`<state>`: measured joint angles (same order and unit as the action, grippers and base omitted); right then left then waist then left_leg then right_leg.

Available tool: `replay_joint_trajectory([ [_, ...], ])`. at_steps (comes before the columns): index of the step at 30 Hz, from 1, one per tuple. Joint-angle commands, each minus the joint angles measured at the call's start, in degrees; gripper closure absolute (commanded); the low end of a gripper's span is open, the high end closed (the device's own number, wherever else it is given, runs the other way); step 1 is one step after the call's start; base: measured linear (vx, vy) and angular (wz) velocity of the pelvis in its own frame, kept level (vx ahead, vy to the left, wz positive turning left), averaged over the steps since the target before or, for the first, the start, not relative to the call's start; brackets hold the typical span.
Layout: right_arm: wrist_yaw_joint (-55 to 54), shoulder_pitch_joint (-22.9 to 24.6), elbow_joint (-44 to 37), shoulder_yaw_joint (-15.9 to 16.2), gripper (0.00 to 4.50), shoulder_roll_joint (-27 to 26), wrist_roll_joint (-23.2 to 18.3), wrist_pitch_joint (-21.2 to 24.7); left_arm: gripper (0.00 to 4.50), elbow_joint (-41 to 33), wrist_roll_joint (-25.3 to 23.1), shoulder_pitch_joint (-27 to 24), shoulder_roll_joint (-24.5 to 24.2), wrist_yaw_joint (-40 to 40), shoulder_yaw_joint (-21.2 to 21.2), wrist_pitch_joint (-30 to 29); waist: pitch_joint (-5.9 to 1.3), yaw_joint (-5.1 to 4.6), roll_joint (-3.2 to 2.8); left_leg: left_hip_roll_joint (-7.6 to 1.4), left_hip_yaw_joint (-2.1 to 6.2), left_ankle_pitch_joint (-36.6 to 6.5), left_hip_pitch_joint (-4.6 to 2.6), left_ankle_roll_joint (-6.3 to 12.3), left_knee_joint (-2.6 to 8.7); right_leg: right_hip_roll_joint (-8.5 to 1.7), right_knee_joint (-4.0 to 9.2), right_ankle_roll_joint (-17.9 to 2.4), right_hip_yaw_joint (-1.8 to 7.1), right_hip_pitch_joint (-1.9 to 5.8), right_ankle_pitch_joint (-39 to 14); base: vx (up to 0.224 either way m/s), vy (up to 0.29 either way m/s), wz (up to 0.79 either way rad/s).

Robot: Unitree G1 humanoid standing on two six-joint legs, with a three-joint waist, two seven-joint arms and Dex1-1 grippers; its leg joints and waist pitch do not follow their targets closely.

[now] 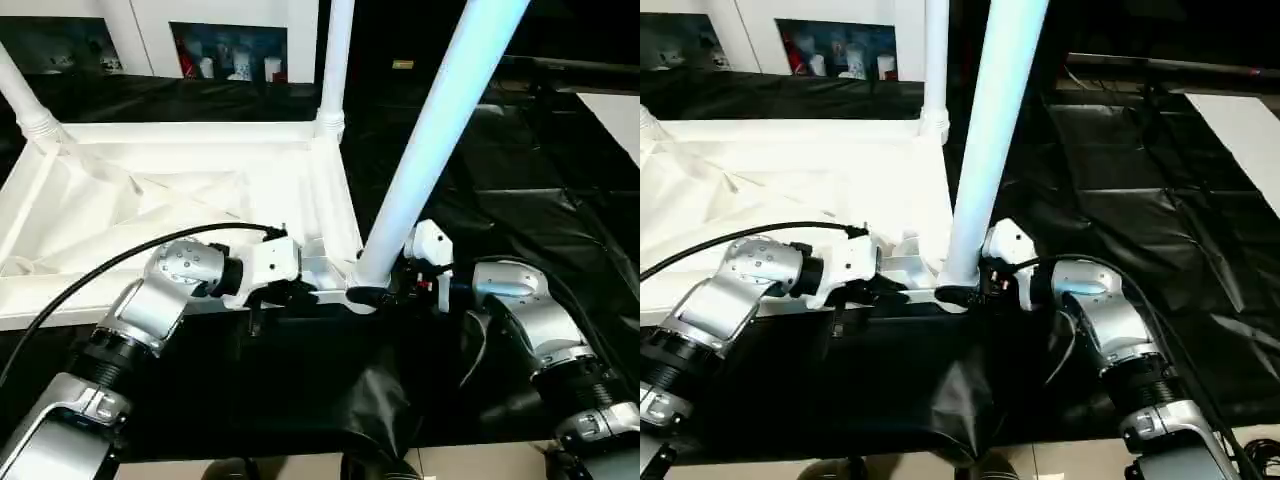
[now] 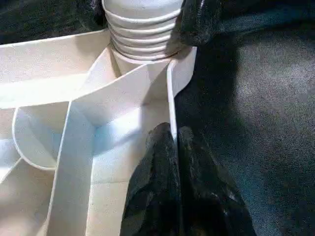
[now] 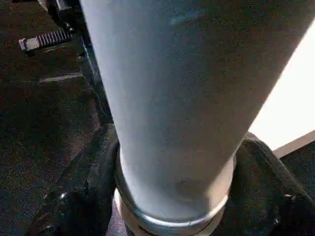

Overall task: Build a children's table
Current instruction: Rotate leg to tighten

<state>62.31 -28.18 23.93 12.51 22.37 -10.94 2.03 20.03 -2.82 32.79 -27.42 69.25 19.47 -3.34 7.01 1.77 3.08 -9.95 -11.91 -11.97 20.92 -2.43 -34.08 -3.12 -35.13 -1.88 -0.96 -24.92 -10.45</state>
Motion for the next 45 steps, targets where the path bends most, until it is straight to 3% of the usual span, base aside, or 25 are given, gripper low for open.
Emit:
replay_joint_trajectory([
  [1, -0.8, 0.7, 1.4, -0.9, 1.78, -0.4, -0.1, 0.4, 4.5, 0.5, 0.5, -1.2, 0.5, 1.6, 1.8, 0.5, -4.48, 0.01, 0.31, -3.19, 1.18, -0.9, -0.63, 7.36, 3.2, -4.55, 2.85, -16.0, 2.61, 3.88, -2.4, 0.0, 0.0, 0.0],
  [4, -6.0, 1.1, 4.6, -2.5, 1.78, -2.6, 0.0, 1.9, 4.5, 1.8, 0.0, -1.0, 1.7, -0.5, 1.5, -0.3, -4.38, -0.08, 0.24, -3.13, 1.21, -0.9, -0.58, 7.23, 3.27, -4.54, 2.94, -16.1, 2.6, 3.8, -2.4, 0.0, 0.0, 0.0],
  [6, -11.2, 1.3, 7.2, -3.7, 1.78, -4.6, 0.7, 2.3, 4.5, 4.1, -1.5, -0.2, 3.0, -3.8, 1.4, -0.9, -4.27, -0.31, 0.35, -3.1, 1.28, -2.6, -0.59, 6.15, 3.38, -4.52, 3.33, -15.5, 2.55, 3.71, -5.3, 0.0, 0.0, 0.0],
  [9, -16.4, 1.2, 9.3, -4.7, 1.78, -6.6, 1.2, 3.1, 4.5, 6.8, -3.2, 1.0, 4.3, -7.3, 1.4, -1.9, -3.74, -0.64, 0.28, -3.14, 1.48, -7.7, -0.87, 3.14, 3.87, -4.56, 4.37, -13.3, 2.52, 3.36, -14.4, 0.0, 0.0, 0.0],
  [10, -21.2, 1.0, 11.0, -5.4, 1.78, -8.4, 2.1, 3.2, 4.5, 9.2, -4.0, 2.1, 5.6, -9.9, 1.2, -3.8, -3.08, -0.73, 0.01, -3.15, 1.54, -11.7, -1.43, 1.78, 4.2, -4.54, 5.29, -11.8, 2.5, 2.69, -21.0, 0.0, 0.0, 0.0],
  [11, -26.7, 0.5, 12.9, -6.4, 1.78, -10.3, 2.9, 3.6, 4.5, 11.3, -4.9, 3.2, 7.0, -12.8, 1.1, -4.8, -2.91, -0.86, 0.0, -3.03, 1.96, -15.3, -1.81, 0.37, 4.36, -4.72, 5.86, -10.0, 2.43, 2.63, -27.7, 0.0, 0.0, 0.0],
  [12, -30.0, 0.0, 14.1, -6.8, 1.78, -11.2, 3.6, 3.6, 4.5, 12.4, -5.7, 3.9, 7.7, -14.5, 1.3, -5.6, -3.05, -0.96, -0.28, -3.08, 2.3, -16.1, -1.86, -0.7, 4.62, -4.9, 5.98, -9.0, 2.41, 2.63, -29.6, 0.0, 0.0, 0.0],
  [13, -34.2, -0.6, 15.7, -7.4, 1.78, -12.4, 4.3, 3.9, 4.5, 13.6, -6.7, 4.7, 8.6, -16.7, 1.5, -6.1, -3.22, -1.31, -0.1, -3.09, 2.53, -16.2, -1.6, -1.31, 4.83, -4.87, 5.94, -8.3, 2.39, 2.73, -29.6, 0.0, 0.0, 0.0],
  [15, -37.9, -1.3, 17.3, -8.2, 1.78, -13.6, 4.4, 4.4, 4.5, 14.6, -7.5, 5.4, 9.6, -18.9, 1.6, -7.3, -3.13, -1.5, -0.21, -3.04, 2.55, -17.0, -1.75, -1.52, 4.92, -4.77, 6.1, -8.0, 2.36, 2.5, -29.5, 0.0, 0.0, 0.0],
  [19, -48.9, -3.9, 22.4, -11.2, 1.78, -18.1, 3.8, 5.5, 4.5, 17.3, -8.4, 7.6, 14.1, -26.3, 0.4, -12.2, -3.16, -1.83, -0.35, -3.12, 2.68, -17.9, -1.62, -1.4, 5.2, -4.82, 6.16, -8.7, 2.23, 2.59, -26.2, 0.0, 0.0, 0.0],
  [21, -51.3, -4.9, 23.7, -12.1, 1.78, -19.4, 3.2, 5.5, 4.5, 17.7, -9.0, 7.8, 15.1, -27.7, 0.4, -12.7, -3.1, -1.8, -0.42, -3.09, 2.56, -19.3, -1.83, -1.19, 5.25, -4.73, 6.22, -9.0, 2.26, 2.31, -24.8, 0.0, 0.0, 0.0],
  [25, -52.3, -6.0, 24.3, -12.5, 1.78, -20.6, 2.9, 5.5, 4.5, 17.9, -9.3, 7.8, 15.5, -27.9, 0.8, -12.3, -3.14, -1.79, -0.23, -3.09, 2.51, -19.3, -1.63, -0.63, 5.38, -4.79, 6.21, -9.0, 2.39, 2.44, -22.9, 0.0, 0.0, 0.0],
  [29, -52.8, -7.1, 25.6, -11.9, 1.78, -20.9, 4.2, 4.2, 4.5, 18.2, -9.6, 7.8, 15.2, -27.9, 1.1, -11.8, -3.03, -1.77, -0.14, -3.05, 2.47, -19.1, -1.51, -0.11, 5.37, -4.98, 6.37, -8.7, 2.48, 2.35, -24.3, 0.0, 0.0, 0.0],
  [31, -50.6, -7.5, 25.4, -12.0, 1.78, -21.3, 3.6, 1.8, 4.5, 18.3, -9.9, 7.9, 14.7, -27.7, 1.4, -11.8, -3.0, -1.8, -0.21, -3.06, 2.55, -19.7, -1.56, -0.2, 5.38, -5.09, 6.55, -8.4, 2.48, 2.24, -25.9, 0.0, 0.0, 0.0],
  [34, -47.2, -7.2, 22.3, -11.1, 1.08, -20.6, 3.7, -0.6, 4.5, 17.5, -10.1, 7.6, 13.8, -26.4, 1.7, -11.9, -2.88, -1.82, -0.18, -3.19, 2.6, -20.2, -1.48, -0.15, 5.56, -5.0, 6.61, -8.0, 2.47, 2.08, -26.3, 0.0, 0.0, 0.0],
  [37, -44.3, -6.9, 18.9, -10.6, 0.92, -19.4, 3.4, -1.5, 4.5, 16.3, -10.0, 7.0, 12.8, -24.7, 2.0, -11.4, -3.14, -1.61, 0.01, -3.32, 2.37, -16.8, -0.99, 0.77, 5.51, -4.99, 6.1, -9.0, 2.62, 2.49, -21.0, 0.0, 0.0, 0.0],
  [38, -42.2, -6.8, 16.6, -10.2, 0.66, -18.1, 3.3, -1.2, 4.5, 15.4, -9.7, 6.7, 12.1, -23.5, 2.0, -11.0, -3.15, -1.68, 0.08, -3.27, 2.3, -15.1, -0.71, 1.41, 5.44, -4.9, 5.77, -9.8, 2.57, 2.8, -18.6, 0.0, 0.0, 0.0],
  [43, -34.8, -6.2, 11.3, -8.7, 0.62, -12.9, 3.0, 1.2, 4.5, 13.0, -8.5, 5.4, 9.7, -19.5, 2.1, -8.6, -3.18, -1.26, 0.12, -2.97, 1.56, -10.7, -0.97, 3.86, 4.84, -4.74, 5.53, -11.7, 2.77, 2.88, -14.2, 0.0, 0.0, 0.0],
  [45, -28.0, -4.8, 8.0, -6.8, 0.62, -9.4, 2.5, 2.2, 4.5, 11.5, -7.4, 4.4, 7.9, -15.5, 2.7, -4.5, -3.32, -1.23, 0.13, -3.01, 1.5, -9.1, -0.78, 4.31, 4.73, -4.79, 5.27, -12.2, 2.83, 3.13, -12.2, 0.026, -0.017, 0.02],
])
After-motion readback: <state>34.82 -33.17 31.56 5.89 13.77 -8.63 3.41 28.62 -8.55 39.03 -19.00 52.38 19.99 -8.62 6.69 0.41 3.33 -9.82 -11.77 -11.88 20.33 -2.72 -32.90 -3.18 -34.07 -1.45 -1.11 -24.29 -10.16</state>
